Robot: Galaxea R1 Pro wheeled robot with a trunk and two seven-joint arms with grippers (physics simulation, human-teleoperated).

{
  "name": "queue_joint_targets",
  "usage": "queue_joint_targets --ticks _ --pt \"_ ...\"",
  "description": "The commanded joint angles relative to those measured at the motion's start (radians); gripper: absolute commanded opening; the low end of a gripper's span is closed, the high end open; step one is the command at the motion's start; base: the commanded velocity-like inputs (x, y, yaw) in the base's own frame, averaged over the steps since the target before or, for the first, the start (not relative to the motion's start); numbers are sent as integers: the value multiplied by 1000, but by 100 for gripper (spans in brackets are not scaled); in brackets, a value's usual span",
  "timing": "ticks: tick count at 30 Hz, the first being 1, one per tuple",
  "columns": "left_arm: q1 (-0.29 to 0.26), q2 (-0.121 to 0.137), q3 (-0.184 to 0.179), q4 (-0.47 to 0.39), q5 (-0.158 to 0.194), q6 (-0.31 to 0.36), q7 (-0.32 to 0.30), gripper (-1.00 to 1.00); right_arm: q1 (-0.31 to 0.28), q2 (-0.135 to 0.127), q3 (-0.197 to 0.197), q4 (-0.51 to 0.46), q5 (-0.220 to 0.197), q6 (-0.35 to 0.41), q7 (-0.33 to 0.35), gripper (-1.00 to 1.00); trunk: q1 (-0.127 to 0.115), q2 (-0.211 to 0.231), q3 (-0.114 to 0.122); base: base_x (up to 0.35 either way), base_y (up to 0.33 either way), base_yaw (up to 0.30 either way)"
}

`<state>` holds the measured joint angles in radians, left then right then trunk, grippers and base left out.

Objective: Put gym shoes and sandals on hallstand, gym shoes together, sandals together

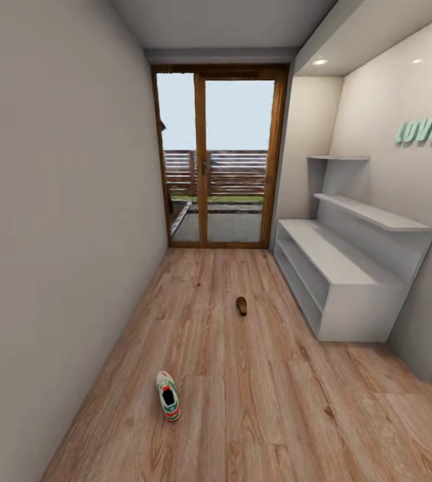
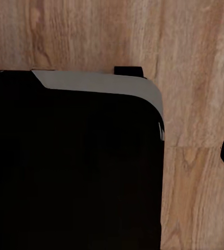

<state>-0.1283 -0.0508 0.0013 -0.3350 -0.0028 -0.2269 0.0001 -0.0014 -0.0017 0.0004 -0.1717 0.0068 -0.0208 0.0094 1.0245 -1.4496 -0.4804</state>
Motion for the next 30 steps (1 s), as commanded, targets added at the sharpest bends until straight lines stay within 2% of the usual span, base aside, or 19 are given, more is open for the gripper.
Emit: queue_joint_targets --ticks 1,13,30 --pt "-1 0 0 1 0 -3 0 100 0 0 0 0 1 -2 1 100 0 0 -1 287 -170 1" --pt "-1 0 0 1 0 -3 0 100 0 0 -4 -2 -2 -1 -1 100 0 0 -1 285 -172 37" --pt "-1 0 0 1 0 -3 0 100 0 0 -5 -2 -2 -1 -1 100 0 0 -1 282 -172 276"
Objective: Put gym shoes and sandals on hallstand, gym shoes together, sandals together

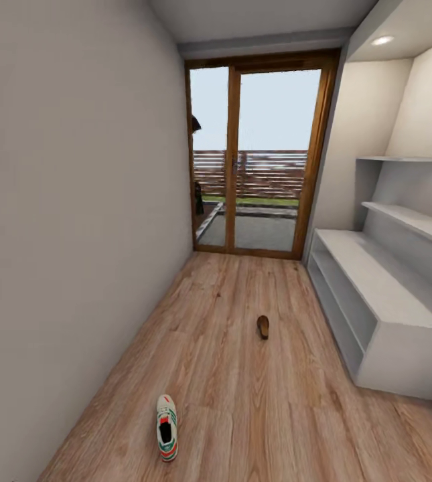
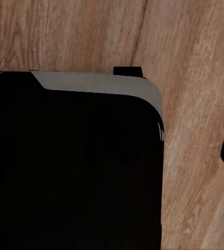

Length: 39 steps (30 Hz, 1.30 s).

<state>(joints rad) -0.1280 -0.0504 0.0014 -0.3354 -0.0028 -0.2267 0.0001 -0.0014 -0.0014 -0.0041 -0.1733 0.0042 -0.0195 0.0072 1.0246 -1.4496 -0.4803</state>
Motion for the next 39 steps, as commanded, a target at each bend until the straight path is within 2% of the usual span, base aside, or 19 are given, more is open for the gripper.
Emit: queue_joint_targets --ticks 1,11,15,17,18,19,23,28,29,30,32,36,39 --pt "-1 0 0 1 0 -3 0 100 0 0 0 0 0 -2 1 100 0 0 -1 280 -172 291" --pt "-1 0 0 1 0 -3 0 100 0 -1 0 0 -1 -3 4 100 0 0 -1 276 -171 85" --pt "-2 0 0 -1 -1 -4 0 100 0 -2 -1 -36 -2 -3 1 100 0 0 -1 37 -24 1" --pt "-4 2 0 -3 -2 -4 0 100 0 -2 -2 -83 -2 -1 1 100 0 0 -1 18 -12 0" --pt "-11 5 0 -34 -3 -2 0 100 0 -2 -2 -188 -2 7 -1 100 0 0 -1 7 -4 0" --pt "-27 7 0 -105 -4 0 1 100 -5 -1 -2 -303 1 15 -3 100 0 0 -1 2 -1 0" --pt "-36 7 0 -172 -5 1 1 100 -34 0 -2 -393 2 44 -4 100 0 0 -1 1 0 0" --pt "-60 7 0 -215 -5 2 0 100 -119 0 -2 -500 -3 187 -3 100 0 0 -1 0 0 0" --pt "-74 7 0 -221 -4 3 -1 100 -140 0 -2 -521 -4 260 -1 100 0 0 -1 0 0 0" --pt "-82 7 0 -223 -3 3 -1 100 -147 -1 -2 -528 -5 296 -1 100 0 0 -1 0 0 0" --pt "-115 7 1 -227 -1 4 -2 100 -165 0 -2 -544 -6 413 0 100 0 0 -1 0 0 0" --pt "-163 7 1 -228 1 16 -12 100 -173 -1 -2 -548 -7 477 1 100 0 0 -1 0 0 0" --pt "-204 7 1 -229 3 79 -36 100 -175 -1 0 -551 -6 495 5 100 0 0 -1 0 0 0"
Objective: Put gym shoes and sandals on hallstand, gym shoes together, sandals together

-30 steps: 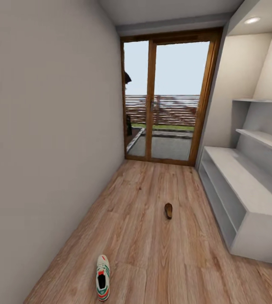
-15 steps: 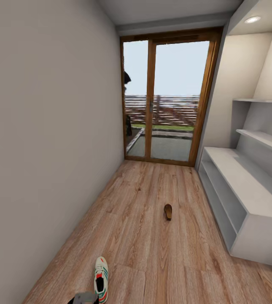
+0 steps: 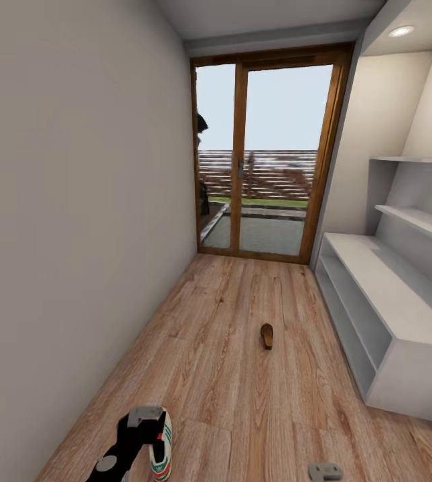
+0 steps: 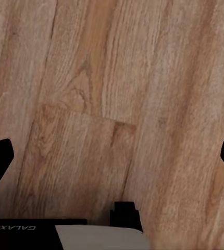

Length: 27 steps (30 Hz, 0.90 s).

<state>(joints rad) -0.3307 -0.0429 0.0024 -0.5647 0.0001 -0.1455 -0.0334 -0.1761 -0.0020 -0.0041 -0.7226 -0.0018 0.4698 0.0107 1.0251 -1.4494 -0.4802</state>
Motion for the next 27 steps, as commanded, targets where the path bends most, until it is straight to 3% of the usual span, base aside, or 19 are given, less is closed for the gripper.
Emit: queue_joint_targets --ticks 1,4,11,14,16,17,27 --pt "-10 0 0 1 0 22 -10 100 -1 0 1 -3 0 8 2 100 0 -1 -1 0 0 0" --pt "-42 1 1 -1 0 135 -46 100 -1 -2 6 -7 1 15 5 100 0 -1 -1 0 0 0" --pt "-55 4 0 -9 -1 168 -63 100 -2 -2 7 -10 5 18 5 100 0 -1 -1 0 0 1" --pt "-57 3 0 -9 -1 137 -62 100 -2 -2 6 -10 5 18 5 100 0 -1 -2 0 0 66" --pt "-57 3 1 -6 0 75 -60 100 -2 -3 5 -10 6 18 5 100 0 -1 -3 0 0 172" --pt "-57 3 4 -3 2 7 -51 100 -2 -3 3 -10 6 18 5 100 0 -1 -3 0 0 234" --pt "-57 1 12 -1 -2 -39 -42 100 -2 0 7 -9 9 18 -1 100 0 -1 -10 0 0 261"
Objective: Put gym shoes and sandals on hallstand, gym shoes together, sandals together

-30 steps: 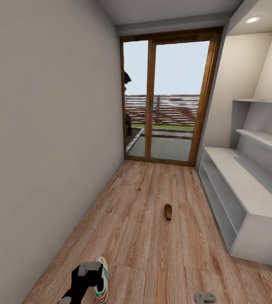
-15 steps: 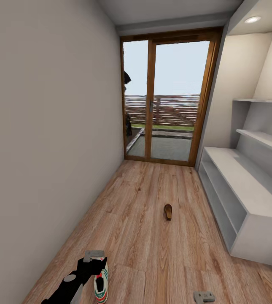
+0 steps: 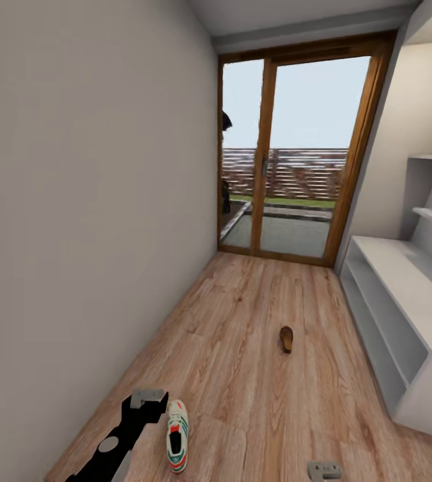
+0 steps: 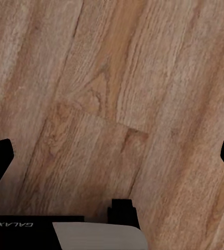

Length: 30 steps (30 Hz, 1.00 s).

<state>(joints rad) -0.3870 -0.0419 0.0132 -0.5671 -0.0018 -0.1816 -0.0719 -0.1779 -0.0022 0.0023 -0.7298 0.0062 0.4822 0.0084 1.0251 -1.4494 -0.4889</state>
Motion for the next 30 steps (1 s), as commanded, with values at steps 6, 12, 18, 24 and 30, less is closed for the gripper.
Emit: queue_joint_targets --ticks 6,12,18,24,30 --pt "0 -1 1 1 -1 -5 -3 100 0 1 1 -2 1 6 -1 100 0 -1 -5 0 0 272" --pt "0 -3 -1 1 -1 -5 -3 100 0 1 0 -2 1 6 -1 100 0 -1 -9 23 -13 273" --pt "0 -4 -1 1 -1 -6 -3 100 0 1 -3 -2 1 6 0 100 0 -1 -13 148 -160 273" --pt "0 -4 -1 1 -1 -6 -3 100 0 1 -3 -2 1 6 0 100 0 -1 -17 183 -224 271" --pt "0 -4 -1 1 -1 -6 -4 100 0 1 -2 -2 1 6 -1 100 0 -1 -20 192 -242 162"
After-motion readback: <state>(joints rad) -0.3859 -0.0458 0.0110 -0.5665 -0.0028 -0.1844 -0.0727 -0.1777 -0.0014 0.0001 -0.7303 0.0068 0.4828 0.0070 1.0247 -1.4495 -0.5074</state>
